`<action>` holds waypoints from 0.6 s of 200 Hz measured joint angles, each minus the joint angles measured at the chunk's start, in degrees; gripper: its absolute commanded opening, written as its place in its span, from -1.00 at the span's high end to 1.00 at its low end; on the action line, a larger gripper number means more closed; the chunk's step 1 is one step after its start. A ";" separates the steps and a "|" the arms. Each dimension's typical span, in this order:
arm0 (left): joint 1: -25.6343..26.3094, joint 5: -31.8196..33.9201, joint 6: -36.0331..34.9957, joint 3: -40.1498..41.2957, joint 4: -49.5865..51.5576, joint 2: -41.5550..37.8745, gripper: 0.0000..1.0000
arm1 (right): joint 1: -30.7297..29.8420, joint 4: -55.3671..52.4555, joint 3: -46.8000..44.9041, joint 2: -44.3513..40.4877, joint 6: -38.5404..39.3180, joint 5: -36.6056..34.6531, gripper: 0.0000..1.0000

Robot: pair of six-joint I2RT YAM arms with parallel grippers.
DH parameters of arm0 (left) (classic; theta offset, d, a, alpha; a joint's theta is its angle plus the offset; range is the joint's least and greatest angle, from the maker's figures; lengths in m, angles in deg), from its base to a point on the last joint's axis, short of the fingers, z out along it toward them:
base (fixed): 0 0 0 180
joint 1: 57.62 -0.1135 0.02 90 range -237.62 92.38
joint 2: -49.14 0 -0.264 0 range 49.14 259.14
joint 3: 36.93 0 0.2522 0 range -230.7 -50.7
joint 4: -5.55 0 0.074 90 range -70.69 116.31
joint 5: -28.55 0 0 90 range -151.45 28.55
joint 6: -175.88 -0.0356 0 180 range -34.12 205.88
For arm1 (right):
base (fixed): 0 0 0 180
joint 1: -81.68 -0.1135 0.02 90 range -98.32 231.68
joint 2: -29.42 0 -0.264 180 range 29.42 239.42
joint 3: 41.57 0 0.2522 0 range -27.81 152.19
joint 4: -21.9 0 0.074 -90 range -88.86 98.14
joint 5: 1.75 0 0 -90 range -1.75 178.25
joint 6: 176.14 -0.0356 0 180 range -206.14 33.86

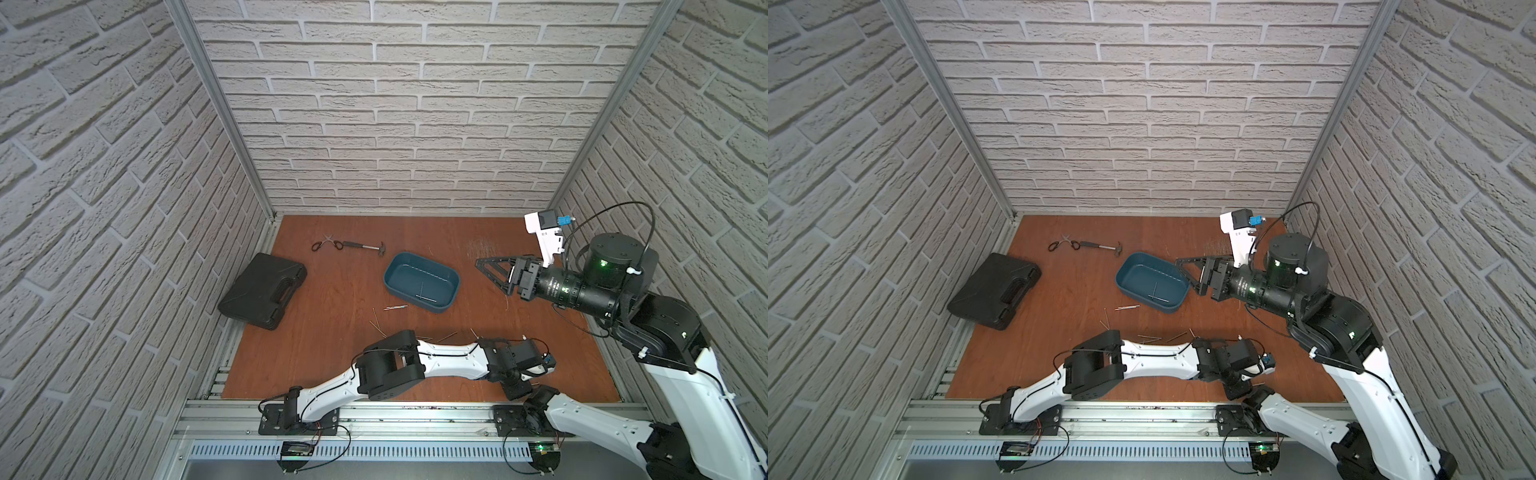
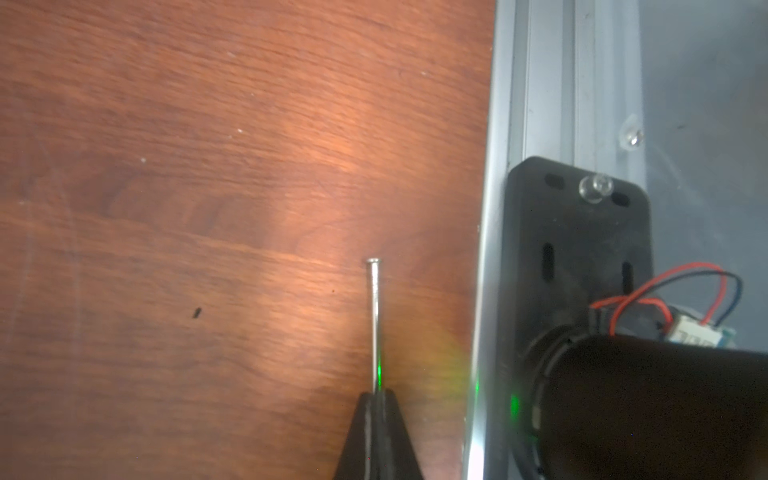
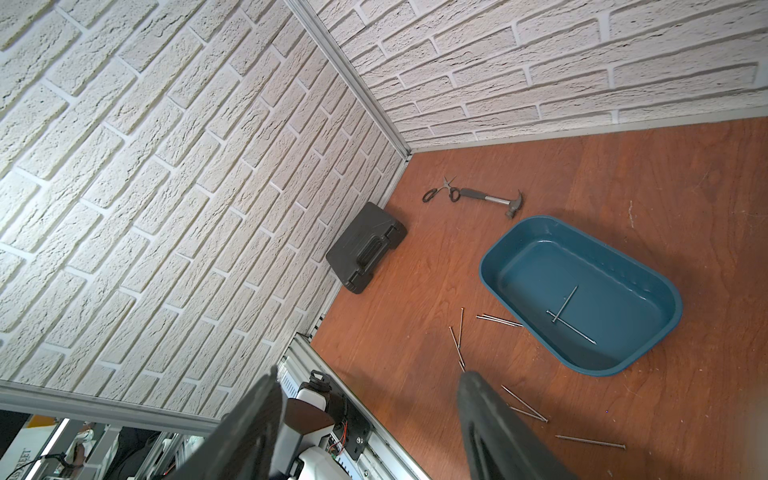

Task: Put the nails on the desktop into the storage box
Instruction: Pick up the nail from the center of the board.

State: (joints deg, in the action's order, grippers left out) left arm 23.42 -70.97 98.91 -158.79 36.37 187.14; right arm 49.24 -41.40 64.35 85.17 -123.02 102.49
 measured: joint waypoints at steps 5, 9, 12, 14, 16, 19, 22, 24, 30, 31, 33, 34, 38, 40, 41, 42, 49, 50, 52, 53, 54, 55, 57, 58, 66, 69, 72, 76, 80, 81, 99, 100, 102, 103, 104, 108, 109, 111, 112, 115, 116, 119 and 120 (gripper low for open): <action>-0.13 0.02 0.22 0.79 -0.61 -0.39 1.00 | 0.02 -0.02 0.00 0.00 0.00 0.00 -0.41; -0.28 0.09 0.55 1.55 -1.14 -0.74 1.00 | 0.02 -0.02 0.00 0.00 0.00 -0.02 -0.41; -0.35 0.07 0.63 1.99 -1.33 -0.98 1.00 | 0.02 -0.02 0.00 -0.02 0.00 -0.02 -0.41; -0.44 0.11 0.74 2.34 -1.55 -1.18 1.00 | 0.00 -0.02 0.00 -0.02 0.00 -0.02 -0.41; -0.52 0.17 0.83 2.69 -1.77 -1.36 1.00 | 0.00 -0.02 0.00 -0.02 0.00 -0.02 -0.41; -0.63 0.24 1.01 3.13 -1.95 -1.62 1.00 | 0.00 -0.02 0.00 -0.04 0.00 -0.02 -0.41; -0.79 0.33 1.16 3.76 -2.32 -1.92 1.00 | 0.00 -0.02 0.00 -0.04 0.00 -0.02 -0.41; -0.90 0.37 1.20 4.11 -2.45 -2.12 1.00 | 0.00 -0.02 0.00 -0.04 0.00 -0.04 -0.41; -1.14 0.57 1.55 5.03 -2.82 -2.67 1.00 | 0.00 -0.02 0.00 -0.07 0.00 -0.02 -0.41; -1.20 0.61 1.66 5.22 -2.86 -2.78 1.00 | 0.00 -0.02 0.00 -0.07 0.00 -0.02 -0.41; -1.31 0.68 1.77 5.57 -2.99 -2.99 1.00 | 0.00 -0.02 0.00 -0.09 0.00 -0.02 -0.41; -1.33 0.72 1.77 5.68 -3.06 -3.06 1.00 | 0.00 -0.02 0.00 -0.09 0.00 -0.02 -0.41; -1.53 0.87 1.95 6.23 -3.19 -3.39 1.00 | 0.02 -0.02 0.00 -0.09 0.00 -0.02 -0.41; -1.60 0.94 2.08 6.45 -3.26 -3.52 1.00 | 0.00 0.00 0.00 -0.09 0.00 -0.02 -0.41; -1.66 1.03 2.14 6.64 -3.37 -3.63 1.00 | 0.02 0.00 0.00 -0.09 0.00 -0.02 -0.41; -1.68 1.07 2.14 6.73 -3.41 -3.65 1.00 | 0.00 0.00 0.00 -0.09 0.00 -0.04 -0.41; -1.97 1.38 2.29 7.63 -3.80 -4.22 1.00 | 0.00 0.00 0.00 -0.09 0.00 -0.04 -0.41; -2.01 1.40 2.32 7.69 -3.82 -4.26 1.00 | 0.00 0.00 0.00 -0.09 0.00 -0.02 -0.41; -2.05 1.53 2.40 7.91 -3.87 -4.39 1.00 | 0.02 0.00 0.00 -0.09 0.00 -0.02 -0.41; -2.12 1.57 2.51 8.09 -3.93 -4.50 1.00 | 0.02 0.00 0.00 -0.09 0.00 -0.02 -0.41; -2.14 1.62 2.54 8.17 -3.98 -4.57 1.00 | 0.02 0.00 0.00 -0.09 0.00 -0.02 -0.41; -2.21 1.70 2.58 8.35 -4.07 -4.63 1.00 | 0.02 0.00 0.00 -0.09 0.00 -0.04 -0.41; -2.25 1.77 2.60 8.55 -4.09 -4.79 1.00 | 0.00 0.00 0.00 -0.09 0.00 -0.04 -0.41; -2.25 1.79 2.64 8.63 -4.11 -4.83 1.00 | 0.02 0.00 0.00 -0.09 0.00 -0.02 -0.41; -2.45 2.36 2.82 9.53 -4.52 -5.40 1.00 | 0.00 0.00 0.00 -0.09 0.00 -0.04 -0.41; -2.51 2.62 2.91 9.81 -4.59 -5.55 1.00 | 0.00 0.00 0.00 -0.09 0.00 -0.04 -0.41; -2.56 2.89 2.97 10.10 -4.61 -5.75 1.00 | 0.00 0.00 0.00 -0.09 0.00 -0.04 -0.41; -2.67 3.13 3.13 10.56 -4.79 -6.05 1.00 | 0.00 0.00 -0.02 -0.11 0.00 -0.07 -0.41; -2.71 3.28 3.21 10.86 -4.85 -6.23 1.00 | 0.02 0.00 -0.02 -0.13 0.00 -0.07 -0.42; -2.73 3.39 3.26 11.02 -4.92 -6.36 1.00 | 0.00 0.00 -0.02 -0.13 0.00 -0.07 -0.42; -2.99 4.50 3.39 12.46 -4.94 -7.21 1.00 | 0.02 0.00 -0.02 -0.24 0.00 -0.20 -0.42; -2.99 4.57 3.39 12.50 -4.92 -7.23 1.00 | 0.02 0.00 -0.04 -0.24 0.00 -0.20 -0.41; -2.99 4.61 3.43 12.61 -4.94 -7.30 1.00 | 0.02 0.02 -0.07 -0.26 0.00 -0.22 -0.42; -2.99 4.74 3.43 12.68 -4.92 -7.34 1.00 | 0.00 0.02 -0.09 -0.26 0.00 -0.22 -0.42; -2.99 4.76 3.43 12.72 -4.92 -7.37 1.00 | 0.00 0.04 -0.11 -0.28 0.00 -0.22 -0.42; -3.02 4.90 3.45 12.92 -4.96 -7.48 1.00 | 0.00 0.02 -0.17 -0.35 0.00 -0.24 -0.42; -3.02 4.94 3.45 12.94 -4.96 -7.50 1.00 | 0.02 0.02 -0.17 -0.35 0.00 -0.24 -0.42; -3.02 5.01 3.48 12.98 -4.96 -7.56 1.00 | 0.02 0.02 -0.22 -0.37 0.00 -0.24 -0.42; -3.02 5.03 3.45 13.00 -4.96 -7.56 1.00 | 0.00 0.02 -0.24 -0.39 0.00 -0.24 -0.42; -3.04 5.18 3.48 13.07 -4.96 -7.58 1.00 | 0.02 0.00 -0.28 -0.44 0.02 -0.24 -0.42; -3.04 5.20 3.48 13.07 -4.96 -7.61 1.00 | 0.00 0.00 -0.31 -0.44 0.00 -0.24 -0.42; -3.04 5.29 3.48 13.11 -4.96 -7.65 1.00 | 0.02 0.02 -0.35 -0.46 0.00 -0.22 -0.42; -3.04 5.33 3.48 13.11 -4.96 -7.65 1.00 | 0.00 0.02 -0.37 -0.46 0.02 -0.24 -0.42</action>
State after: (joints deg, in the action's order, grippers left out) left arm 20.38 -65.63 102.39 -145.67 31.41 179.49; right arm 49.24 -41.38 63.97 84.71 -123.00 102.25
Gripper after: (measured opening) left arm 0.047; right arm 0.708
